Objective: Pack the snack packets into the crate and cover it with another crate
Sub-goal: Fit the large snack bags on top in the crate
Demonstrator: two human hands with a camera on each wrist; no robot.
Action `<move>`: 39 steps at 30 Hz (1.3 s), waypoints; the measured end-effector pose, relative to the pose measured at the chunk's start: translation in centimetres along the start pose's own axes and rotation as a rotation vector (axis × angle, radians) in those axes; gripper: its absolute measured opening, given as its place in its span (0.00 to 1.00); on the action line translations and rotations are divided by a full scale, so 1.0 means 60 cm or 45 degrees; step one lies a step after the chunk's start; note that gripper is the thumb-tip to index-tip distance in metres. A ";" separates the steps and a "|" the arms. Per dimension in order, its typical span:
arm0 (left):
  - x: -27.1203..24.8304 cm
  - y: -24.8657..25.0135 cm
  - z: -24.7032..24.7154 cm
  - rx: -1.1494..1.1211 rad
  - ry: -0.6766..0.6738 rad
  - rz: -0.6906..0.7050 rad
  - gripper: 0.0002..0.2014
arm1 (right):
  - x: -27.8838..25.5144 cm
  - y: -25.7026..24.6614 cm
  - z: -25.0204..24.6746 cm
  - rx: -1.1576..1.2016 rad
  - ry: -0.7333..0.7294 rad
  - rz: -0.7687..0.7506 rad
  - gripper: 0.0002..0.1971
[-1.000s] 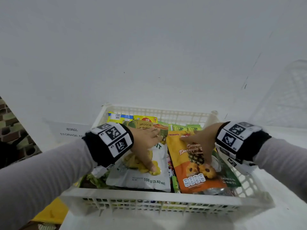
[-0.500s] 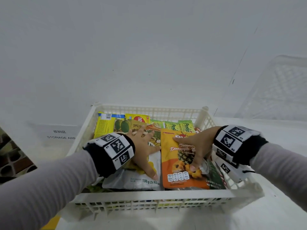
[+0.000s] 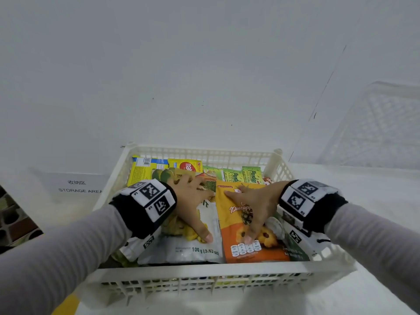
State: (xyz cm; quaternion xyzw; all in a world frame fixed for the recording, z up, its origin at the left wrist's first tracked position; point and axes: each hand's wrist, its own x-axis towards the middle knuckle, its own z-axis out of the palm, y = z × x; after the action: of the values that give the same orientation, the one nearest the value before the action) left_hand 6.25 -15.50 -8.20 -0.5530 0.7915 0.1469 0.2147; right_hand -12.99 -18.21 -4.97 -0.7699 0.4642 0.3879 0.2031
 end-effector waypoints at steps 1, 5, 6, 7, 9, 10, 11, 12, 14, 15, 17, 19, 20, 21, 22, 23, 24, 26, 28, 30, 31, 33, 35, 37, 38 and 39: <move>0.000 0.000 0.001 -0.013 -0.012 -0.026 0.59 | 0.006 -0.007 0.001 -0.056 0.004 0.021 0.65; 0.003 -0.004 0.002 -0.072 -0.074 -0.097 0.60 | 0.019 -0.023 -0.002 -0.172 0.019 0.070 0.66; 0.005 -0.005 0.001 -0.080 -0.089 -0.097 0.60 | 0.020 -0.026 -0.003 -0.186 0.014 0.082 0.66; 0.006 -0.006 0.001 -0.082 -0.105 -0.098 0.60 | 0.021 -0.028 -0.003 -0.198 0.008 0.095 0.66; 0.011 -0.009 0.003 -0.071 -0.121 -0.099 0.61 | 0.026 -0.035 -0.001 -0.238 0.005 0.123 0.67; 0.014 -0.009 0.004 -0.062 -0.125 -0.099 0.61 | 0.028 -0.039 0.001 -0.269 0.012 0.142 0.67; 0.016 -0.010 0.005 -0.052 -0.133 -0.097 0.61 | 0.030 -0.042 0.003 -0.300 0.020 0.163 0.67; 0.019 -0.010 0.005 -0.040 -0.146 -0.093 0.60 | 0.032 -0.044 0.005 -0.322 0.029 0.176 0.67; 0.023 -0.009 0.002 -0.003 -0.185 -0.090 0.57 | 0.034 -0.045 0.005 -0.330 0.040 0.178 0.67; 0.021 -0.008 -0.003 0.018 -0.208 -0.091 0.56 | 0.033 -0.044 0.004 -0.314 0.035 0.171 0.67; 0.014 -0.007 -0.015 0.063 -0.246 -0.067 0.52 | 0.026 -0.040 0.000 -0.246 0.016 0.157 0.66; 0.000 -0.010 -0.032 0.066 -0.225 0.009 0.48 | 0.014 -0.037 -0.005 -0.133 0.042 0.118 0.65; -0.011 -0.014 -0.042 0.030 -0.182 0.079 0.45 | 0.004 -0.036 -0.009 -0.048 0.076 0.078 0.62; -0.025 -0.019 -0.052 -0.044 -0.132 0.167 0.43 | -0.009 -0.034 -0.011 0.043 0.120 0.032 0.58; -0.040 -0.026 -0.061 -0.148 -0.093 0.249 0.40 | -0.024 -0.030 -0.013 0.120 0.179 -0.006 0.53; -0.059 -0.032 -0.068 -0.254 -0.057 0.305 0.38 | -0.043 -0.025 -0.014 0.170 0.253 -0.035 0.49; -0.082 -0.040 -0.073 -0.335 -0.004 0.327 0.37 | -0.063 -0.019 -0.014 0.210 0.342 -0.066 0.45; -0.132 -0.061 -0.069 -0.466 0.181 0.281 0.38 | -0.107 -0.001 -0.007 0.314 0.524 -0.143 0.43; -0.186 -0.086 -0.050 -0.624 0.413 0.220 0.38 | -0.152 0.013 0.013 0.434 0.688 -0.210 0.41; -0.234 -0.112 -0.013 -0.749 0.660 0.166 0.35 | -0.187 0.025 0.047 0.585 0.907 -0.272 0.36; -0.252 -0.124 0.012 -0.820 0.776 0.125 0.31 | -0.197 0.031 0.070 0.684 1.037 -0.285 0.34; -0.270 -0.145 0.078 -1.052 0.999 -0.012 0.21 | -0.201 0.045 0.126 0.932 1.325 -0.250 0.28; -0.269 -0.159 0.156 -1.392 1.221 -0.149 0.17 | -0.187 0.054 0.189 1.279 1.627 -0.154 0.24; -0.259 -0.147 0.215 -1.700 1.360 -0.240 0.16 | -0.160 0.057 0.246 1.600 1.892 0.042 0.23; -0.255 -0.132 0.238 -1.870 1.396 -0.245 0.18 | -0.145 0.054 0.267 1.728 1.970 0.166 0.24; -0.251 -0.115 0.254 -2.032 1.408 -0.231 0.22 | -0.130 0.049 0.283 1.854 1.999 0.243 0.24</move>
State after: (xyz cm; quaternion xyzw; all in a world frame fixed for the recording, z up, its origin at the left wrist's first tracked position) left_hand 19.89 1.51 -13.76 -0.5857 0.4028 0.3423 -0.6144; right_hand -24.61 -3.85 -9.17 -0.4583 0.6425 -0.5708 0.2268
